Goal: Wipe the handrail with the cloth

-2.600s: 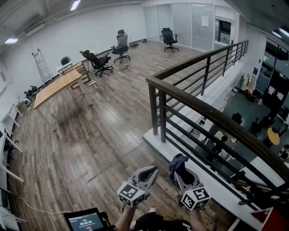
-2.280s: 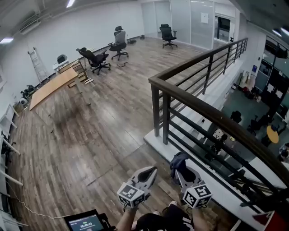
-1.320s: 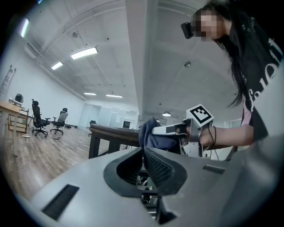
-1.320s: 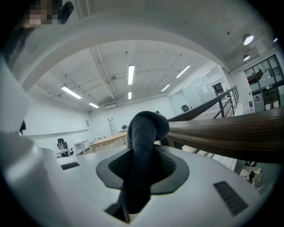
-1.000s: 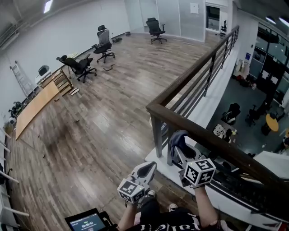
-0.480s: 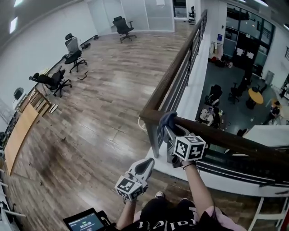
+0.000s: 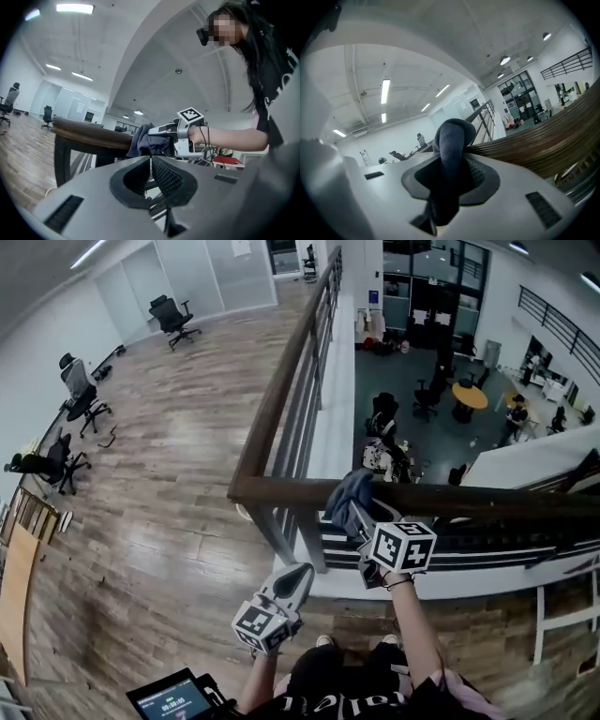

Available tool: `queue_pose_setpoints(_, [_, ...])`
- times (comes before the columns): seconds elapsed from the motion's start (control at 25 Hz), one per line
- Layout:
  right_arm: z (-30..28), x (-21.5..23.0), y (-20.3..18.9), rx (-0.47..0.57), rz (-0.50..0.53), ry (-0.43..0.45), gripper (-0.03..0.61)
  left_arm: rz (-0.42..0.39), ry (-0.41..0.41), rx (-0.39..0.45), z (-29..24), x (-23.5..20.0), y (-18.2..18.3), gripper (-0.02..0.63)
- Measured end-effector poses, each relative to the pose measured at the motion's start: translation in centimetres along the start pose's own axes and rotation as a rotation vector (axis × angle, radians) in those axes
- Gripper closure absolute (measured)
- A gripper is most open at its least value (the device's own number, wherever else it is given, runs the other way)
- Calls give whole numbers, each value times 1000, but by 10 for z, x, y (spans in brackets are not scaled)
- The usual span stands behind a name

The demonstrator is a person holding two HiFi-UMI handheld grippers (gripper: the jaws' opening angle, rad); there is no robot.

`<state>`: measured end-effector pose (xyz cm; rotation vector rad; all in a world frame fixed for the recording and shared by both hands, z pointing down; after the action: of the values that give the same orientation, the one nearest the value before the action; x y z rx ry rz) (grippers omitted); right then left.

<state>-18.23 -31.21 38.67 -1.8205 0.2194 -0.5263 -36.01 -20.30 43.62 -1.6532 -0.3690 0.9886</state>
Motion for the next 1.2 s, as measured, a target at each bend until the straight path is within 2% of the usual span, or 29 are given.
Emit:
queue_pose_setpoints(0.16, [54, 56, 0, 30, -43, -89, 480, -24, -100, -37, -44, 37, -10, 613])
queue_pose_setpoints(0.4, [147, 149, -1, 50, -79, -211, 480, -3, -199, -99, -106, 104, -42, 614])
queue_pose_setpoints(0.52, [196, 199, 3, 67, -110, -263, 480, -4, -220, -139, -134, 141, -56, 613])
queue_pose_setpoints(0.72, [282, 300, 5, 83, -132, -338, 480, 10, -257, -141, -192, 200, -94, 612])
queue_pose_setpoints(0.84, [318, 344, 8, 91, -147, -361, 480, 33, -275, -169, -212, 229, -108, 614])
queue_pose_setpoints(0.96, [354, 396, 10, 94, -149, -376, 480, 13, -272, -189, -239, 256, -128, 613])
queue_pose_setpoints(1.08, [388, 442, 7, 98, -154, -395, 480, 15, -269, -209, -254, 268, -149, 614])
queue_pose_setpoints(1.2, [418, 472, 12, 87, -149, -451, 480, 34, -265, -206, -255, 267, -149, 613])
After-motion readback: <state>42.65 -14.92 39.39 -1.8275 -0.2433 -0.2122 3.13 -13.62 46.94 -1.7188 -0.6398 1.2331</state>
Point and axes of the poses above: the fingertips, and each gripper's own axes: z backward along the fingers, x to its right, y out of its top, the point moved 5 cm from there along z, backward along the fingers, and after that the axes turned 13 degrees about z, right-handed, at the moved point
